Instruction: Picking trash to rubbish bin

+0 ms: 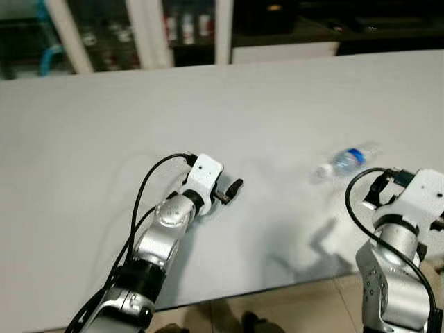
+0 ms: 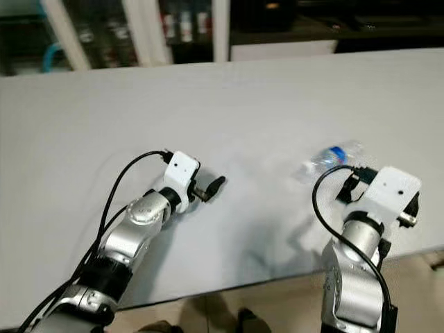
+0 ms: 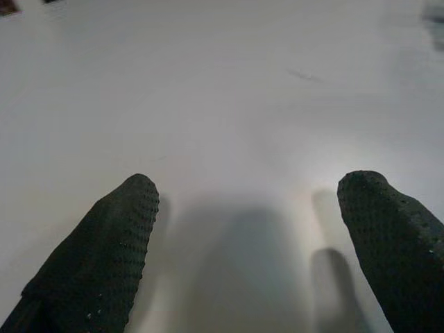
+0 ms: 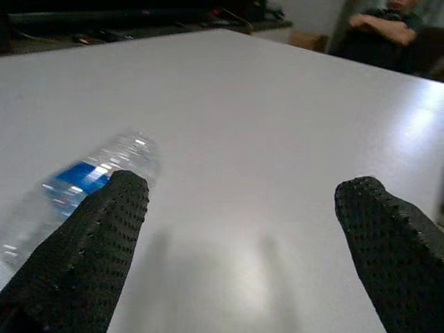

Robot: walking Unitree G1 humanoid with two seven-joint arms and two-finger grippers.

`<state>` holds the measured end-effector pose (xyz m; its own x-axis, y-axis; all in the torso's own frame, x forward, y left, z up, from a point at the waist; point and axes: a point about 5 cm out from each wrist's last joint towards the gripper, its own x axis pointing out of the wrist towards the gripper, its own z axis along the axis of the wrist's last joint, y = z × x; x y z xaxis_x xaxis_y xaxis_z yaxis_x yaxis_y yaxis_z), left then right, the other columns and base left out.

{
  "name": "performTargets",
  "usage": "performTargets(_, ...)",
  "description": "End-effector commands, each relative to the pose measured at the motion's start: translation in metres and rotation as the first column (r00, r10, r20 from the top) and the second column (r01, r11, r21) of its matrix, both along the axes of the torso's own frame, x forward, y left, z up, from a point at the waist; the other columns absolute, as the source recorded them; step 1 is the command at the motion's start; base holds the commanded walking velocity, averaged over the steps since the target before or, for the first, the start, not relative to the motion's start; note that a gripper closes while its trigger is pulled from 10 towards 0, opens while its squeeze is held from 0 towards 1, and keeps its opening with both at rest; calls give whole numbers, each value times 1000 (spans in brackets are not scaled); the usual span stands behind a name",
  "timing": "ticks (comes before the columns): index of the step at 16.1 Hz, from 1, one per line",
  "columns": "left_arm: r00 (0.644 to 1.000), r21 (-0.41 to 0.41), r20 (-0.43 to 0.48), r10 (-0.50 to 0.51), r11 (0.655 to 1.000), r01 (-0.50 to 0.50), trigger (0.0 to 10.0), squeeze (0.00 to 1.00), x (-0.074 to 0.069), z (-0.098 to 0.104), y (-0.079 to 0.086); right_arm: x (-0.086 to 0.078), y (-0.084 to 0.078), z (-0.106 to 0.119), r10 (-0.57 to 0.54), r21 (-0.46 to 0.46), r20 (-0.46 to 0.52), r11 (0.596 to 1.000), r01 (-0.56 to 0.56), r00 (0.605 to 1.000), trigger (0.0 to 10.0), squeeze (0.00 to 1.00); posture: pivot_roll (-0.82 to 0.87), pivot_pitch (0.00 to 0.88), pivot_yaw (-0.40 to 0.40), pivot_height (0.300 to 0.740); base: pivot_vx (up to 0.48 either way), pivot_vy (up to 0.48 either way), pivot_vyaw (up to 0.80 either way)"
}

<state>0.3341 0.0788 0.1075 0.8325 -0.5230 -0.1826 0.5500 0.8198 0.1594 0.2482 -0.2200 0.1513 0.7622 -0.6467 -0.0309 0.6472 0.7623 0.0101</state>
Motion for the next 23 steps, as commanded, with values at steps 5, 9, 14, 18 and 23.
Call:
performTargets(5, 1000, 7, 25, -1, 1000, 0, 10000, 0, 9, 6, 4, 1, 2, -6, 45, 30, -25, 999, -44, 999, 10000, 0, 107, 131, -10, 740, 0, 0, -639)
performTargets(9, 997, 39, 57, -47, 998, 44, 10000, 0, 17, 13, 8, 5, 10, -15, 139, 67, -52, 989, -136, 989, 10000, 0, 111, 147, -8, 740, 0, 0, 0)
performTargets(14, 971, 81, 53, -233, 970, 228, 10000, 0, 16, 20, 14, 6, 9, -16, 150, 82, -47, 986, -146, 988, 10000, 0, 131, 170, 5, 740, 0, 0, 0)
performTargets(18, 919, 92, -5, -394, 915, 393, 10000, 0, 9, 21, 20, 9, 9, -15, 143, 83, -53, 987, -139, 988, 10000, 0, 147, 175, 15, 740, 0, 0, 0)
performTargets(23, 897, 38, -17, -441, 896, 442, 10000, 0, 8, 26, 21, 18, 7, -12, 154, 85, -50, 985, -149, 987, 10000, 0, 154, 174, 17, 740, 0, 0, 0)
